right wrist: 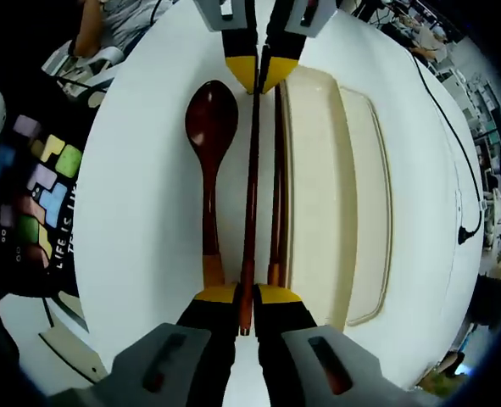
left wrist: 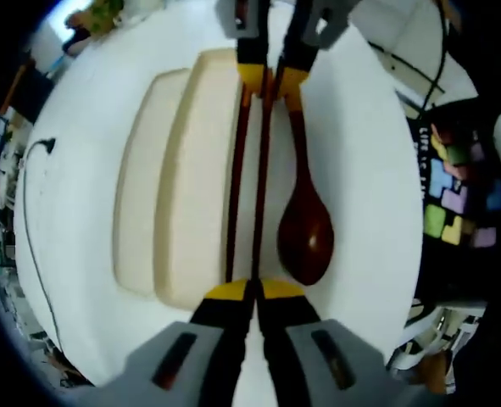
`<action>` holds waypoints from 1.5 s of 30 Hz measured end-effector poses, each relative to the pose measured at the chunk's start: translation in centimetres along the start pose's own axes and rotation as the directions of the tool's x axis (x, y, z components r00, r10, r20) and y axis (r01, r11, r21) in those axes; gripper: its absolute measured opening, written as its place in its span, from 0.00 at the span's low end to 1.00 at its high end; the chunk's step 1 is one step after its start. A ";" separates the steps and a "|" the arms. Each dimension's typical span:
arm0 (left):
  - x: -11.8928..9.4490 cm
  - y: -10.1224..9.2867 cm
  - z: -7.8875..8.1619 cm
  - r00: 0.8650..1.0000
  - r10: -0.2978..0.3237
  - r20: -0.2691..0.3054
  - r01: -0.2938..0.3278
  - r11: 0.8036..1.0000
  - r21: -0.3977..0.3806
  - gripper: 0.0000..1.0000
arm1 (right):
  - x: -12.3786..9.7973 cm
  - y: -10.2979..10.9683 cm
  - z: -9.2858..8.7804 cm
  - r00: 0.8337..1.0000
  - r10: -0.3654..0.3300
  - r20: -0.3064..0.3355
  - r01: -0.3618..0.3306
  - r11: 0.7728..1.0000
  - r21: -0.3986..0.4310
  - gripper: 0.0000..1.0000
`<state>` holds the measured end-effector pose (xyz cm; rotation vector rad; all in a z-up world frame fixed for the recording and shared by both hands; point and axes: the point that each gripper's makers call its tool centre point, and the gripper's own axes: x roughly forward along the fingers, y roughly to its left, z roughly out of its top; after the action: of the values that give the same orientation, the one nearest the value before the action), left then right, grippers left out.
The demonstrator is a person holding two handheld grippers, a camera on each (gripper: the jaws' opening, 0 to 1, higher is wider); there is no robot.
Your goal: Arrange the utensils inside the cutlery case until each visible utensil rests in its matching compartment.
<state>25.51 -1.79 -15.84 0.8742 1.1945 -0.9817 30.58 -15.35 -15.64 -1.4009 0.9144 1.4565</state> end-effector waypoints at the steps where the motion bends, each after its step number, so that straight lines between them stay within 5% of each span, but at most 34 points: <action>1: 0.1 0.0 0.1 1.000 0.001 -0.003 -0.001 1.000 -0.004 0.02 | 0.0 0.0 0.0 1.000 -0.002 0.004 0.002 1.000 0.013 0.04; 13: 0.0 0.1 0.0 1.000 0.019 0.023 -0.019 1.000 0.017 0.02 | 0.0 -0.1 -0.1 0.999 -0.045 0.026 0.045 0.999 0.022 0.04; 25: -0.5 -0.1 -0.1 0.999 0.013 0.052 -0.014 1.000 0.024 0.01 | -0.3 0.6 -0.1 0.999 -0.043 -0.018 0.044 0.999 0.013 0.03; 45: -4.6 1.0 1.0 0.990 0.098 0.099 -0.102 0.994 0.032 0.01 | -4.9 -1.1 0.3 0.984 -0.168 0.052 0.167 0.986 0.016 0.03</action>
<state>26.36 -1.72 -11.13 0.8971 1.0427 -0.9569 31.38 -15.22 -10.62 -1.3893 0.7513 1.3536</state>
